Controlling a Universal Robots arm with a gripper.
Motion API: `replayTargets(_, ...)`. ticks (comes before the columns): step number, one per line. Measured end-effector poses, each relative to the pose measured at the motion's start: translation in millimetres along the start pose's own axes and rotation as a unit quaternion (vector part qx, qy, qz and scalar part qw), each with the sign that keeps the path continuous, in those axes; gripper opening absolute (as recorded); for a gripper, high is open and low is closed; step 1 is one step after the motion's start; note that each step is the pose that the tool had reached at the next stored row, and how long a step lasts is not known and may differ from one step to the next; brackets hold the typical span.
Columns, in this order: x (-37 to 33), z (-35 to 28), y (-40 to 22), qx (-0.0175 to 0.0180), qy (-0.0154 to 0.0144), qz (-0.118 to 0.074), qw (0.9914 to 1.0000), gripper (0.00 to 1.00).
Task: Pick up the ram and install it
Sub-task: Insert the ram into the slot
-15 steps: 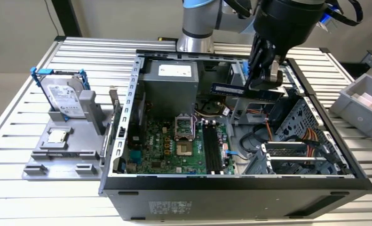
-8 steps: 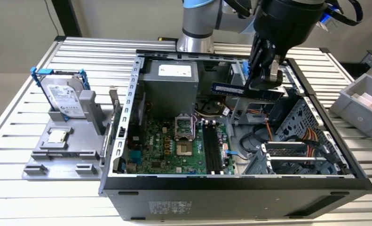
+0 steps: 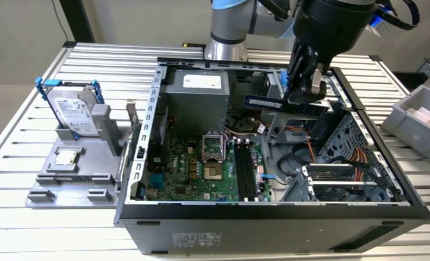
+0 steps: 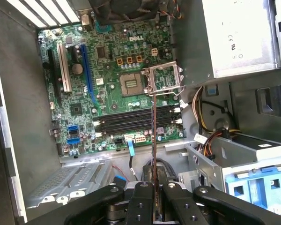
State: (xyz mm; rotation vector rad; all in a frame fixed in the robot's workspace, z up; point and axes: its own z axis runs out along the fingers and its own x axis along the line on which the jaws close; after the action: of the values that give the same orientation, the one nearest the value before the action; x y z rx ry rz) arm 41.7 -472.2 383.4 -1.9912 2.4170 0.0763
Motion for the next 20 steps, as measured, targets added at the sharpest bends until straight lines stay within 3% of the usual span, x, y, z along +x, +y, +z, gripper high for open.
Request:
replayTargets(10,0.0,0.0,0.0,0.0009,-0.0008,0.025,0.99969,0.00)
replayTargets(20,0.0,0.0,0.0,0.0021,-0.0017,0.055,0.99849,0.00)
